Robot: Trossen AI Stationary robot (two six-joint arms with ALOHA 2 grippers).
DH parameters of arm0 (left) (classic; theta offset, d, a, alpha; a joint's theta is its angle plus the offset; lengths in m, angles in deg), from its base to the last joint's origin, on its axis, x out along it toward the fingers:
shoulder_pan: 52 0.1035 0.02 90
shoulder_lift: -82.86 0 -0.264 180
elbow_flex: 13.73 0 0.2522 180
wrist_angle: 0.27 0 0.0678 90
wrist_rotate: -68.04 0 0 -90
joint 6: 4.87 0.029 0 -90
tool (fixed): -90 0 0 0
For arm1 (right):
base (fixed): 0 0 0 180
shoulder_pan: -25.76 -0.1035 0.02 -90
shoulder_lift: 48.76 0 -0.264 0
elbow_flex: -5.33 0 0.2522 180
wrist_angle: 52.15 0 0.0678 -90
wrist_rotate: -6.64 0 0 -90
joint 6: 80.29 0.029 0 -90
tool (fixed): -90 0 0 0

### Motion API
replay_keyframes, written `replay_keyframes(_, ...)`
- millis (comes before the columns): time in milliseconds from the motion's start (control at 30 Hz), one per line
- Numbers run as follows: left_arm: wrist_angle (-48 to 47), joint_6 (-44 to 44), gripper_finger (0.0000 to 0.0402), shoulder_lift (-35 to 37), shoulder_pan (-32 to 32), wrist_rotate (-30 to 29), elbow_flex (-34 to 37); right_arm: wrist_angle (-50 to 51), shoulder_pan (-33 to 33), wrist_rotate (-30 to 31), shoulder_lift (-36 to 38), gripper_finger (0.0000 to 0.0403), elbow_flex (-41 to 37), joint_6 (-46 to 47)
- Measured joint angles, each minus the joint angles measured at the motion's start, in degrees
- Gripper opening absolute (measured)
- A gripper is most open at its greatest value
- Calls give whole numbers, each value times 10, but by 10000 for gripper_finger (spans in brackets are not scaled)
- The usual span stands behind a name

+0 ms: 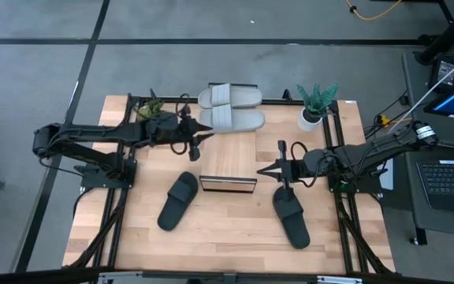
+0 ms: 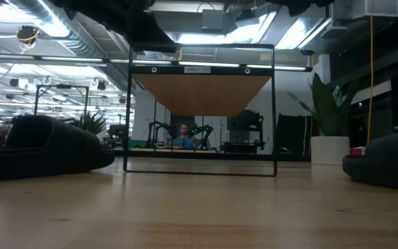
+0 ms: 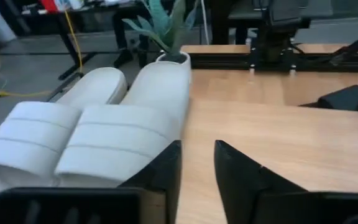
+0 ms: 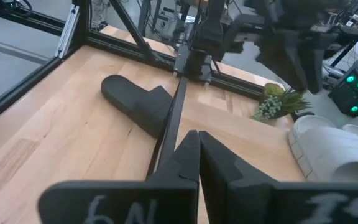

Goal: Pick and place slides into the shelf
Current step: Put the gray slide on the shelf

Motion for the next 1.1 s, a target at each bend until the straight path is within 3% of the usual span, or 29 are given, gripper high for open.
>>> replay_keyframes(200, -86, 14, 8, -47, 36, 60, -57, 0, 0, 0, 0, 5, 0, -1)
replay_keyframes(467, -179, 32, 2, -117, 42, 72, -139, -6, 0, 0, 0, 5, 0, -5)
replay_keyframes(733, -188, 53, 1, -203, 23, 84, -183, -6, 2, 0, 0, 5, 0, -11)
replay_keyframes(1100, -179, 61, 0, -240, 17, -12, -198, -6, 2, 0, 0, 5, 0, -16)
